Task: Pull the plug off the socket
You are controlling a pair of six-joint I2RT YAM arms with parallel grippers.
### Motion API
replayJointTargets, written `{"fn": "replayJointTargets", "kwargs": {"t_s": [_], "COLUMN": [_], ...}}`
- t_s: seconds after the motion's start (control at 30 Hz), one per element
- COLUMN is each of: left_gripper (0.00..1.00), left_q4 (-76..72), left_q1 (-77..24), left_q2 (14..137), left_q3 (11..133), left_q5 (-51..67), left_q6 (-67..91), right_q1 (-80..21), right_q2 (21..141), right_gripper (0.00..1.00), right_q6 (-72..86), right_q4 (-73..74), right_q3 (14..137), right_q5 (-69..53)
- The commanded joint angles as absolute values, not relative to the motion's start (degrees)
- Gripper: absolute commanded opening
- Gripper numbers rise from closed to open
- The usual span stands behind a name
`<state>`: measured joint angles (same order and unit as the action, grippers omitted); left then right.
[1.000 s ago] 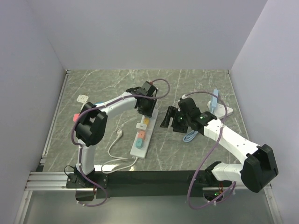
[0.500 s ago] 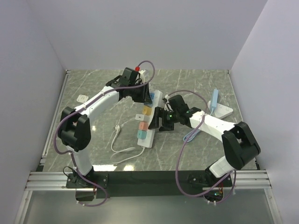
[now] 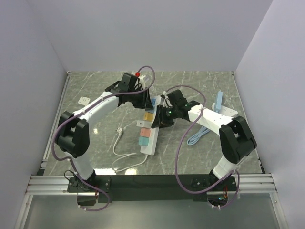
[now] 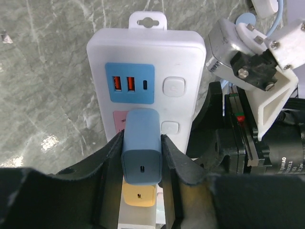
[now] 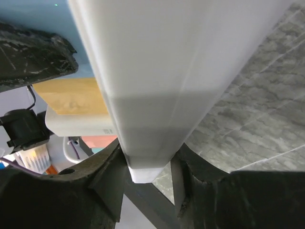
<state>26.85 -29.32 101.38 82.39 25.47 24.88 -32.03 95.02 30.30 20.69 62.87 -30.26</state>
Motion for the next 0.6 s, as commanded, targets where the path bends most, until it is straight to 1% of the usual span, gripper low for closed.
{"fn": "replayJointTargets", "kwargs": {"t_s": [0.0,0.07,0.1,0.17,0.2,0.23,0.27,0.33,0.37,0.5,0.57], "left_gripper": [0.01,0.01,0.01,0.01,0.01,0.01,0.01,0.0,0.01,0.01,0.01], "left_q4": [20.7,19.5,19.5,20.3,20.6,20.9,21.7,20.6,19.0,3.3,1.8], "left_q1": [-30.6,-30.6,-30.6,-30.6,-30.6,-30.5,-30.4,-30.0,-29.2,-27.0,-26.7], "left_q2": [95.1,94.6,94.6,94.5,94.4,94.2,93.7,92.4,90.1,83.7,82.3], "left_q3": [82.5,82.1,82.1,82.2,82.1,82.0,81.7,80.0,76.7,67.0,65.0], "left_q5": [33.7,35.5,36.0,35.7,35.0,33.9,30.5,28.0,27.8,33.2,34.3], "left_q6": [27.2,27.6,27.7,27.5,27.1,27.0,27.0,28.5,29.2,35.3,35.5], "right_q1": [-32.4,-32.4,-32.4,-32.2,-32.1,-31.9,-31.6,-31.0,-30.3,-30.0,-29.9], "right_q2": [96.8,97.1,97.5,97.8,98.1,98.4,98.8,100.3,100.6,102.6,103.0], "right_gripper": [0.32,0.29,0.21,0.13,0.02,0.0,0.0,0.0,0.0,0.0,0.0], "right_q6": [25.4,25.7,25.9,27.2,27.8,28.9,29.5,31.1,31.6,32.9,32.8], "right_q4": [20.3,20.7,20.9,21.8,22.0,22.7,23.1,23.4,23.1,21.7,21.5], "right_q3": [65.7,66.0,66.2,66.4,66.4,66.4,66.4,66.1,65.3,64.0,63.7], "right_q5": [-28.4,-27.9,-27.1,-25.5,-24.2,-23.5,-22.4,-23.5,-24.2,-27.0,-27.7]}}
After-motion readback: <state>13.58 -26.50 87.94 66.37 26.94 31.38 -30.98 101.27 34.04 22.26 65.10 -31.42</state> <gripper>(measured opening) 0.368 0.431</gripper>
